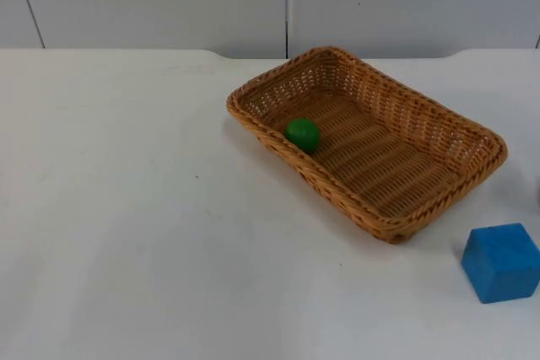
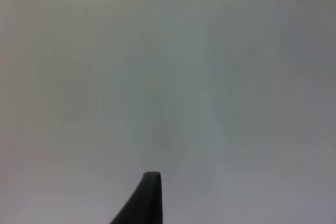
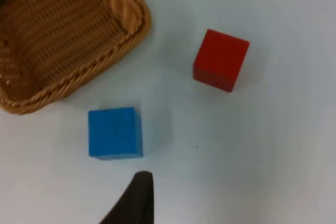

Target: Place all geometric objects except the red cube into the basket.

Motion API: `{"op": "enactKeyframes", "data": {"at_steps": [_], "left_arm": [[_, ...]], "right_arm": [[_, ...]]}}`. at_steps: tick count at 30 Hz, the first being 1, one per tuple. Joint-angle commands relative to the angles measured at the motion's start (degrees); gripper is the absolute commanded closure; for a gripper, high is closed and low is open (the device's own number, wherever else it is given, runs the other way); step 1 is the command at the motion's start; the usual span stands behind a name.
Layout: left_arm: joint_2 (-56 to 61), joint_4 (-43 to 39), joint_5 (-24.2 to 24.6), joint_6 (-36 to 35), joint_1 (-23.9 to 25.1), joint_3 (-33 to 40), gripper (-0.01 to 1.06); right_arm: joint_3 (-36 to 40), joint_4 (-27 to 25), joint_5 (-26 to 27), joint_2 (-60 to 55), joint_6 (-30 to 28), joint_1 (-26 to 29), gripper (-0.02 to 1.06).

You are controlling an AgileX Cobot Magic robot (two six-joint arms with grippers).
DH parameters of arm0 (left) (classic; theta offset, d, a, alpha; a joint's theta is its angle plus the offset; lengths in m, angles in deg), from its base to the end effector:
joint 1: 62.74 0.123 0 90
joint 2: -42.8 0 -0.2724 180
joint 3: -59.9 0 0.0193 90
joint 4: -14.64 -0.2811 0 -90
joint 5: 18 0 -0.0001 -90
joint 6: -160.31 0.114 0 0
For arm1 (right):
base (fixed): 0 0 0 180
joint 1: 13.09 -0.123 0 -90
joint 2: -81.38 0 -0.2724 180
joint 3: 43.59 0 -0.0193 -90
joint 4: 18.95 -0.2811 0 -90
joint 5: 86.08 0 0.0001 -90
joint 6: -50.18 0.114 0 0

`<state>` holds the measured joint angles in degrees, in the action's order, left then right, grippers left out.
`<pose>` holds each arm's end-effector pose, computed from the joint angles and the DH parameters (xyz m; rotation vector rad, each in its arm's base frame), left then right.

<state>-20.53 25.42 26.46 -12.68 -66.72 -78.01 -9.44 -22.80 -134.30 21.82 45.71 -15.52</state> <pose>0.2098 -0.0296 0.2130 0.1209 2.6035 -0.2006 0.2135 0.0148 0.2693 -0.1150 2.4729 0.0660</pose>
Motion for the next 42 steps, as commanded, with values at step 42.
{"op": "enactKeyframes", "data": {"at_steps": [42], "left_arm": [[0.4, 1.02, -0.08, -0.2, 0.14, 0.13, 0.0]], "right_arm": [[-0.45, 28.13, 34.21, -52.93, 38.47, -26.84, 0.19]]}}
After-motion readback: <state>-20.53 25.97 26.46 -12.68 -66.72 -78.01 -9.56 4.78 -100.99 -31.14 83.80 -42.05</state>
